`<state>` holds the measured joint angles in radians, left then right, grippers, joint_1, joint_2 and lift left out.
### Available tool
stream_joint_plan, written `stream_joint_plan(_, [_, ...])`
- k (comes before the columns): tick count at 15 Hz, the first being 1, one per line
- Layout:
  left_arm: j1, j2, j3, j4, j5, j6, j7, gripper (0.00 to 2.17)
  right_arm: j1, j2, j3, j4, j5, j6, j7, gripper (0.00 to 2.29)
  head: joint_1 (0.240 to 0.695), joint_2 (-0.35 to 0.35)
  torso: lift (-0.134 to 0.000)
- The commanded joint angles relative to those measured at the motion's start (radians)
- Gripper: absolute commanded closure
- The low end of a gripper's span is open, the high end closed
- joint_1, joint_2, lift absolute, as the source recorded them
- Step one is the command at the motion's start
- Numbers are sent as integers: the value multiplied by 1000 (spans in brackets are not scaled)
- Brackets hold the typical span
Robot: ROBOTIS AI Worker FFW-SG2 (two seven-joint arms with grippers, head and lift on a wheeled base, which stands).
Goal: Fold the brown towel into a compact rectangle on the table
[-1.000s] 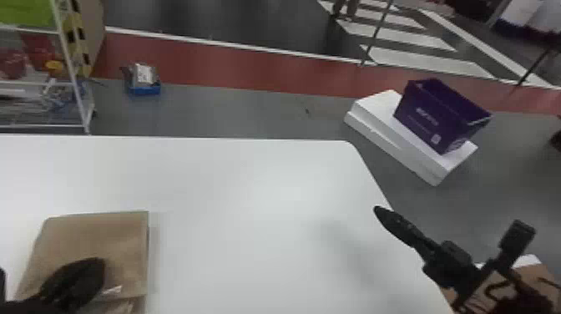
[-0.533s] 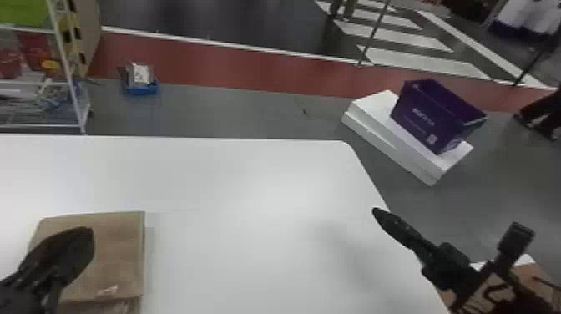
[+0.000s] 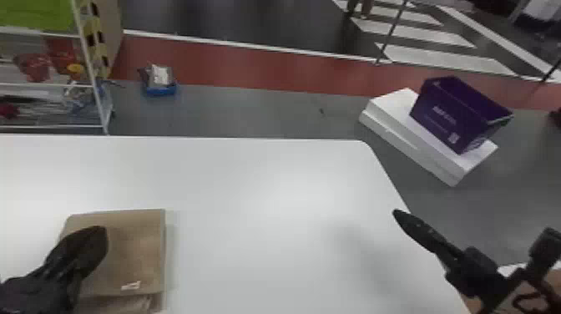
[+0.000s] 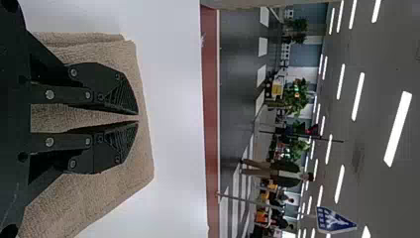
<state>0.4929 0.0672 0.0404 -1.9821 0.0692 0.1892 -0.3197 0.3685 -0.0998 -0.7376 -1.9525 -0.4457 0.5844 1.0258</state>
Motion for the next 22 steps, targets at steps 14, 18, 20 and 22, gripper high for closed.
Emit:
stream_joint_plan(14, [119,6,-82,-15,-54,-30,-19,971,21,-1,-46,-9,-41,1,13,2243,695,-350,-124])
stream_joint_plan(18, [173,8,-76,-149,-34,-27,-12,967,18,-1,-34,-9,-39,1,13,2243,695,-350,-124])
stream_joint_plan(20, [211,11,-56,-253,35,-21,-22,967,18,5,0,-42,-36,10,-9,2243,695,-350,-124])
stream_joint_plan(22, [237,9,-54,-362,50,-15,-1,917,20,60,61,-169,4,72,-113,2010,695,-350,-124])
